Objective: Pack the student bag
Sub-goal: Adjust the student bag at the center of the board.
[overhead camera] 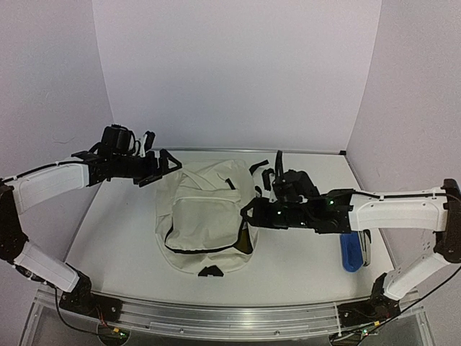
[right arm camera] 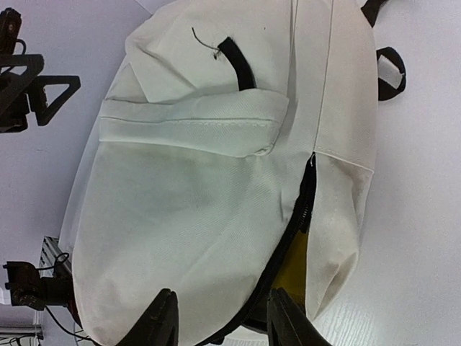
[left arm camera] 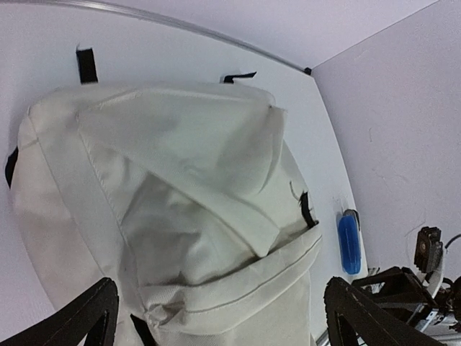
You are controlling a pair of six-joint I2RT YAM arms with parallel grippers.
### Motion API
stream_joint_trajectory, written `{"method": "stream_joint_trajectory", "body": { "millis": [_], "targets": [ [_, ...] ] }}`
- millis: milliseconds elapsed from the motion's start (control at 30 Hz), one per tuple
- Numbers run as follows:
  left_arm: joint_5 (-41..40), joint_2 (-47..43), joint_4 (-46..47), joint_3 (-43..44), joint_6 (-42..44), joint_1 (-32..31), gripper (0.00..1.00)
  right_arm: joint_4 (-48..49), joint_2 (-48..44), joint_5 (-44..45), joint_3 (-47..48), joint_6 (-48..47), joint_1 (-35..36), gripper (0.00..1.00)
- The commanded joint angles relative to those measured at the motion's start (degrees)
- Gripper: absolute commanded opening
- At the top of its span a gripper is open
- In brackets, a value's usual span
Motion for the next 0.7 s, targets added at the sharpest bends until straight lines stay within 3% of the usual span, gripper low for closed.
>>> {"method": "stream_joint_trajectory", "body": {
  "millis": [0,233,467,667],
  "targets": [
    [2.9,-3.4,0.7,-5.2,-6.6,-0.4,1.0,-0.2,4.9,-3.0,2.6,0.0,0.3,0.38],
    [4.1,-4.8,1.5,-8.6,-10.3,-3.1,0.98,2.7,9.4,-2.4,0.5,3.2,0.3,0.3],
    [-10.7,-5.1,-13.5,-1.9,-7.3,-13.8,0.98,3.2,12.2,1.5,0.1,5.5,0.4,0.21],
    [-12.7,-4.2,-17.5,-0.6,-10.2,-17.6,1.0,1.4,13.0,6.0,0.3,6.3,0.3,0.22]
  ]
}}
